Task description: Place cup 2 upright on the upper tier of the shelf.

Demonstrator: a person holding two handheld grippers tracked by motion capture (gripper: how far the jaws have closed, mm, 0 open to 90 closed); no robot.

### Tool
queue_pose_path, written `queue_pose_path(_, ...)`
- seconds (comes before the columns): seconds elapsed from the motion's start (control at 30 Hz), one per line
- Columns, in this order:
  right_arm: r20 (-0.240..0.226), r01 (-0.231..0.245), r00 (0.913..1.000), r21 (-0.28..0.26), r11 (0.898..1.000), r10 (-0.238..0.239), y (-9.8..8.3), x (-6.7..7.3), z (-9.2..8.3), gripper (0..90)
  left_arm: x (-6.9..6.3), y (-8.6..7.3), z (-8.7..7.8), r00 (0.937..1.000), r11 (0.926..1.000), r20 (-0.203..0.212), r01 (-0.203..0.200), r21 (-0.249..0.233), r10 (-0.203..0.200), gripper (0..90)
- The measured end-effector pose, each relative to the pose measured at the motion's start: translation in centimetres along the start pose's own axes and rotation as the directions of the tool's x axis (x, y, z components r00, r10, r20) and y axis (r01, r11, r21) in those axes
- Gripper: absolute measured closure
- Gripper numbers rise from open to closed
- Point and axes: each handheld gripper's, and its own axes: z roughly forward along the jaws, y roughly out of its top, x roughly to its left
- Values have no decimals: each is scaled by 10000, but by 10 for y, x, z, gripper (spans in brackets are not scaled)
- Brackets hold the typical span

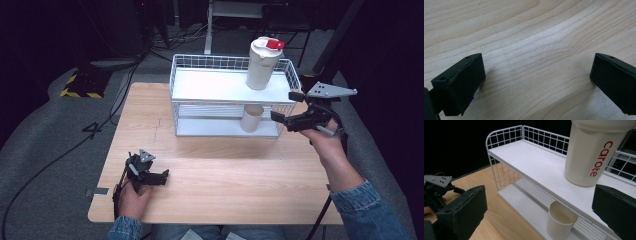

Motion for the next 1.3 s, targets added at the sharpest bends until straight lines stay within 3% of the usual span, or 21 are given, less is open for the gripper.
queue_pose_path(0.47, -588, 378, 9977, 550, 9978, -346, -27, 27, -15, 4, 0, 1, 1, 10000, 10000, 0, -5, -1, 5, 4)
queue_pose_path(0.77, -725, 657, 9957, 1187, 9908, -574, -64, 49, -11, 9, 0, 1, 1, 10000, 10000, -5, -6, -10, 6, 4)
queue_pose_path(1.03, -772, 503, 9963, 1507, 9873, -390, -93, 60, -6, 17, 0, 1, 1, 10000, 10000, -25, -4, -14, 4, 4)
queue_pose_path(1.17, -742, 369, 9970, 2065, 9777, -219, -113, 61, 3, 22, 0, 1, 1, 10000, 10000, -22, -3, -15, 3, 4)
queue_pose_path(1.3, -614, 47, 9981, 1949, 9808, 74, -128, 60, 5, 26, 0, 1, 1, 10000, 10000, -20, -14, -12, 14, 4)
